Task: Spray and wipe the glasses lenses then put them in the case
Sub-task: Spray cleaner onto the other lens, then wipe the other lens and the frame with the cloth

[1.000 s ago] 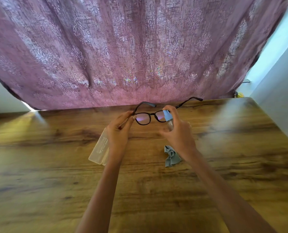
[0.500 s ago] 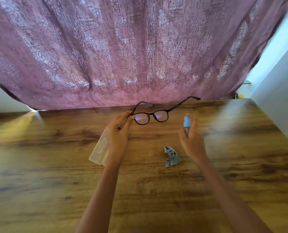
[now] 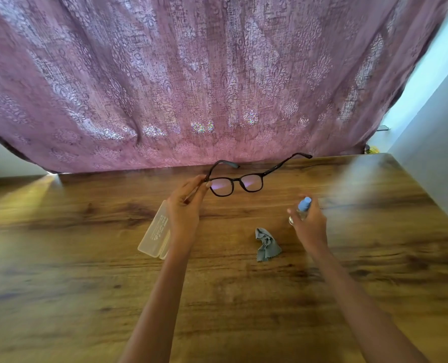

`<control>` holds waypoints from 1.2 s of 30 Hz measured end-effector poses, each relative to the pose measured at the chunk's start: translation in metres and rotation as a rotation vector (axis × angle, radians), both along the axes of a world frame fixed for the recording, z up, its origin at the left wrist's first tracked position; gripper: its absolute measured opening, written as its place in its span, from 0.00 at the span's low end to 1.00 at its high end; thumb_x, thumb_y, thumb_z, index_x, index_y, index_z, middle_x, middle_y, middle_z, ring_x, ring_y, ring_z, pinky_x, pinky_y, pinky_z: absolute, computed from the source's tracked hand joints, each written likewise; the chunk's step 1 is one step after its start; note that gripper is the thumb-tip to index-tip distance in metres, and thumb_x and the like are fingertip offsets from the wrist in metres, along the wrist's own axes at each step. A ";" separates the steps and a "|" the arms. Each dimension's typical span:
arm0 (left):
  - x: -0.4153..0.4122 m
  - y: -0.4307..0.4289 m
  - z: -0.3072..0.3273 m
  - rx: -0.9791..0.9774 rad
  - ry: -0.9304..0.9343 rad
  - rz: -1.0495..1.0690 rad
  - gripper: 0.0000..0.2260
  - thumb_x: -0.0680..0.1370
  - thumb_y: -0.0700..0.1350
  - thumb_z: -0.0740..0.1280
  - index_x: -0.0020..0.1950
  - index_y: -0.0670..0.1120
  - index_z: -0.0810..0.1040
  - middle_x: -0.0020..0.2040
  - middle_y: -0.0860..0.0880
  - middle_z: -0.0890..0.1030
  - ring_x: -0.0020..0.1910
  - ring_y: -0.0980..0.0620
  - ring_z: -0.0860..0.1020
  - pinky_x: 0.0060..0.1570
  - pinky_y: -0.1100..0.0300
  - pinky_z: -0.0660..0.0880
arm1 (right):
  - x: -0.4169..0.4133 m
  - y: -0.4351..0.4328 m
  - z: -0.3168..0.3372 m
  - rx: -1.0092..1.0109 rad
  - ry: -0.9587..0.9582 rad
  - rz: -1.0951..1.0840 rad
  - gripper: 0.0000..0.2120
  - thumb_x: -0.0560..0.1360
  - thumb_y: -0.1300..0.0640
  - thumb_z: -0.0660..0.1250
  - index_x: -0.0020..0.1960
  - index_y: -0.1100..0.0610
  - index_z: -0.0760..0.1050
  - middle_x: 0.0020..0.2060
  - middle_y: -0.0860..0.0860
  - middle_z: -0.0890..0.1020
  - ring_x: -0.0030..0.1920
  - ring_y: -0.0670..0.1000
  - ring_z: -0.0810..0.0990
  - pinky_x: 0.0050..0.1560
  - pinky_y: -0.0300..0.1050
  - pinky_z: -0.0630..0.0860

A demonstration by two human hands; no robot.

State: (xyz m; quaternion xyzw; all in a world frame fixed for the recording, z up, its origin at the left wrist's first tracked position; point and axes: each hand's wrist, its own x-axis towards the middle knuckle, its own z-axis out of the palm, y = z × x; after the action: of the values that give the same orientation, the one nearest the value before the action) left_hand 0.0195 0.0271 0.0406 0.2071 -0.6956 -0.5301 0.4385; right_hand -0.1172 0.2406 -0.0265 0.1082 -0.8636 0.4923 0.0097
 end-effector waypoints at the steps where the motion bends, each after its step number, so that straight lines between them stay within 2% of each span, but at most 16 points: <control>1: 0.000 0.000 0.000 -0.004 0.000 -0.002 0.11 0.73 0.39 0.72 0.54 0.41 0.83 0.47 0.58 0.83 0.47 0.64 0.80 0.47 0.74 0.72 | 0.000 0.000 0.000 0.001 -0.004 -0.002 0.17 0.76 0.60 0.68 0.63 0.61 0.70 0.38 0.46 0.75 0.32 0.39 0.73 0.28 0.23 0.68; 3: 0.000 0.000 0.000 -0.006 0.005 -0.001 0.10 0.73 0.39 0.72 0.54 0.41 0.83 0.46 0.59 0.83 0.47 0.64 0.80 0.46 0.74 0.72 | -0.001 0.001 -0.001 0.014 -0.026 0.000 0.18 0.76 0.60 0.68 0.63 0.60 0.70 0.44 0.52 0.78 0.33 0.39 0.73 0.27 0.26 0.69; 6: 0.000 0.000 -0.001 -0.013 0.006 -0.003 0.10 0.73 0.39 0.72 0.54 0.42 0.83 0.45 0.61 0.84 0.47 0.64 0.80 0.46 0.74 0.73 | -0.003 0.005 0.002 0.022 -0.085 0.030 0.22 0.74 0.58 0.70 0.66 0.58 0.68 0.51 0.55 0.79 0.40 0.41 0.76 0.35 0.31 0.71; 8: 0.000 0.000 -0.002 0.004 0.003 -0.005 0.10 0.72 0.39 0.73 0.54 0.42 0.83 0.45 0.61 0.84 0.48 0.64 0.80 0.47 0.74 0.73 | -0.003 0.007 0.005 0.015 -0.155 0.062 0.28 0.72 0.55 0.74 0.68 0.58 0.66 0.55 0.56 0.78 0.49 0.51 0.80 0.46 0.43 0.78; 10: 0.000 0.000 -0.004 0.002 0.000 -0.001 0.11 0.72 0.39 0.73 0.54 0.42 0.83 0.46 0.60 0.83 0.48 0.64 0.80 0.47 0.74 0.73 | 0.001 0.010 0.011 0.038 -0.122 0.038 0.35 0.69 0.48 0.75 0.69 0.58 0.65 0.59 0.56 0.75 0.58 0.54 0.76 0.56 0.53 0.77; 12: 0.000 0.000 -0.004 -0.007 -0.004 0.000 0.11 0.73 0.39 0.72 0.54 0.42 0.83 0.46 0.59 0.83 0.48 0.65 0.80 0.47 0.74 0.73 | 0.007 0.011 0.023 0.024 0.125 -0.042 0.32 0.70 0.43 0.72 0.67 0.58 0.68 0.59 0.54 0.74 0.60 0.49 0.70 0.58 0.45 0.73; 14: -0.001 0.001 -0.004 0.004 -0.011 -0.011 0.11 0.73 0.39 0.72 0.55 0.42 0.82 0.47 0.58 0.83 0.48 0.64 0.80 0.47 0.74 0.72 | 0.010 0.007 0.039 -0.033 0.386 -0.058 0.24 0.73 0.45 0.70 0.63 0.57 0.73 0.56 0.52 0.77 0.57 0.43 0.68 0.56 0.33 0.67; 15: -0.001 0.001 -0.005 0.006 -0.014 -0.018 0.11 0.73 0.39 0.72 0.55 0.42 0.82 0.48 0.57 0.83 0.49 0.64 0.80 0.48 0.74 0.73 | 0.010 0.004 0.046 -0.068 0.432 -0.026 0.21 0.74 0.48 0.69 0.63 0.57 0.74 0.54 0.52 0.79 0.56 0.43 0.69 0.55 0.32 0.67; 17: -0.002 0.001 -0.005 -0.003 -0.026 -0.028 0.11 0.73 0.39 0.72 0.55 0.41 0.83 0.49 0.53 0.84 0.50 0.62 0.81 0.49 0.73 0.73 | 0.007 -0.007 0.059 -0.166 0.348 0.086 0.20 0.75 0.51 0.69 0.65 0.56 0.74 0.53 0.50 0.81 0.54 0.45 0.76 0.56 0.36 0.72; 19: -0.002 0.001 -0.004 -0.004 -0.029 -0.027 0.11 0.73 0.40 0.72 0.55 0.41 0.83 0.50 0.52 0.84 0.50 0.61 0.81 0.49 0.73 0.73 | 0.006 -0.018 0.070 -0.244 0.238 0.196 0.20 0.75 0.52 0.69 0.66 0.55 0.74 0.49 0.48 0.82 0.50 0.42 0.80 0.51 0.33 0.75; 21: -0.001 0.002 -0.001 -0.012 -0.027 -0.021 0.11 0.73 0.39 0.72 0.55 0.41 0.83 0.50 0.50 0.84 0.50 0.61 0.81 0.49 0.73 0.73 | 0.004 -0.026 0.076 -0.290 0.223 0.253 0.16 0.75 0.54 0.70 0.62 0.51 0.76 0.45 0.42 0.83 0.46 0.39 0.81 0.47 0.30 0.75; 25: 0.004 0.002 0.004 -0.158 -0.071 -0.006 0.10 0.74 0.38 0.71 0.55 0.44 0.83 0.49 0.54 0.84 0.49 0.63 0.80 0.48 0.73 0.72 | 0.000 -0.036 0.078 -0.316 0.290 0.256 0.08 0.74 0.57 0.71 0.52 0.55 0.82 0.41 0.47 0.85 0.43 0.46 0.84 0.46 0.42 0.81; 29: 0.011 -0.001 0.004 -0.494 -0.208 0.040 0.10 0.74 0.37 0.70 0.54 0.44 0.83 0.48 0.49 0.83 0.47 0.57 0.78 0.48 0.75 0.69 | 0.000 -0.040 0.077 -0.371 0.441 0.247 0.07 0.73 0.59 0.72 0.51 0.56 0.82 0.43 0.48 0.85 0.44 0.45 0.84 0.46 0.41 0.80; 32: 0.013 -0.001 0.006 -0.582 -0.261 0.079 0.09 0.73 0.36 0.71 0.53 0.42 0.83 0.46 0.47 0.84 0.46 0.56 0.78 0.48 0.78 0.66 | -0.001 -0.041 0.076 -0.360 0.503 0.266 0.08 0.73 0.60 0.73 0.51 0.58 0.82 0.44 0.51 0.85 0.45 0.46 0.84 0.46 0.42 0.81; 34: 0.013 -0.001 0.006 -0.610 -0.244 0.088 0.09 0.73 0.35 0.71 0.52 0.41 0.83 0.46 0.46 0.84 0.45 0.55 0.78 0.48 0.75 0.68 | 0.000 -0.041 0.076 -0.363 0.489 0.278 0.09 0.73 0.61 0.73 0.53 0.60 0.81 0.45 0.51 0.85 0.46 0.47 0.84 0.46 0.44 0.81; 36: 0.014 -0.002 0.006 -0.613 -0.221 0.087 0.09 0.73 0.35 0.70 0.52 0.41 0.83 0.46 0.46 0.83 0.44 0.52 0.80 0.46 0.66 0.74 | 0.004 -0.042 0.076 -0.393 0.407 0.273 0.13 0.72 0.60 0.74 0.55 0.59 0.80 0.45 0.50 0.85 0.46 0.45 0.84 0.47 0.40 0.81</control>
State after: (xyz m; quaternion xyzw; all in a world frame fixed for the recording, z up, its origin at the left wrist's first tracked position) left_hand 0.0332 0.0251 0.0462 0.1514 -0.8565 -0.2512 0.4246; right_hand -0.1135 0.1990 0.0491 0.3153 -0.7097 0.6150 0.1368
